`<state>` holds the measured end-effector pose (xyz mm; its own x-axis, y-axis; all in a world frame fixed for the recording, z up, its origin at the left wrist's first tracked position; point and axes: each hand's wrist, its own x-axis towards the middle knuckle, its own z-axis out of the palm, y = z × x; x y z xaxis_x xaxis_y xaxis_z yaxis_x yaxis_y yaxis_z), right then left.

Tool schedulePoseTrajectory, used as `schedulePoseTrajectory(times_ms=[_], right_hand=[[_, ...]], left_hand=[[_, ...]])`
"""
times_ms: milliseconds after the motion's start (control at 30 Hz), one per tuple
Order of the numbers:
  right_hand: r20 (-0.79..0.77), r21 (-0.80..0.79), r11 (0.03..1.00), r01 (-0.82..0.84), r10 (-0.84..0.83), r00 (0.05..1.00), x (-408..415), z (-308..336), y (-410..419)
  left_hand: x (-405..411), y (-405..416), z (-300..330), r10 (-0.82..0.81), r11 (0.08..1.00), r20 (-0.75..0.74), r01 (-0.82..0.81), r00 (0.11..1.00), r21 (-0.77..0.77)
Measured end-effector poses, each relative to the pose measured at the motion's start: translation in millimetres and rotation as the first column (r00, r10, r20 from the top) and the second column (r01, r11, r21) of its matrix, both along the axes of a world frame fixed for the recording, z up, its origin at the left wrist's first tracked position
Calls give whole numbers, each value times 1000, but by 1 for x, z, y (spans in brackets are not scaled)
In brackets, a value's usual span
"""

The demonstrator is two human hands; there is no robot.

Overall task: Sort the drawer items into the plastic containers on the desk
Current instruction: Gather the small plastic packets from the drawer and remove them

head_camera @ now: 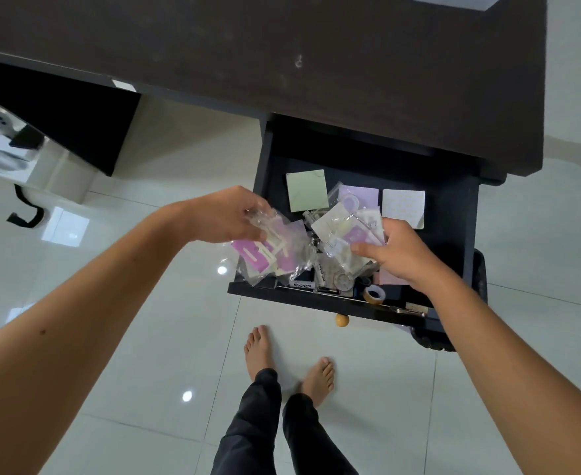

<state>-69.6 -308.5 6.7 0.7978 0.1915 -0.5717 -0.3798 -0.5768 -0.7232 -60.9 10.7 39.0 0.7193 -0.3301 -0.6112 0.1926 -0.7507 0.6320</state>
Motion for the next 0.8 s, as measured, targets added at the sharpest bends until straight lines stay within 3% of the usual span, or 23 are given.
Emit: schedulePoseTrajectory(times_ms=[133,433,633,800], right_hand=[[-10,44,998,39,-39,999,-5,-1,-9],[-87,115,990,81,-71,994,-14,-10,-27],[-99,92,993,75,-66,993,-15,-14,-28],[-64,47,998,40,-37,997,-8,-12,-21]], left_hand=[[2,-21,1,-206,959,20,198,978,203],[7,-39,2,-309,869,-13,287,951,403],[4,-42,3,-254,906,29,227,967,357],[-1,-28,2,-123,975,73,106,990,197]])
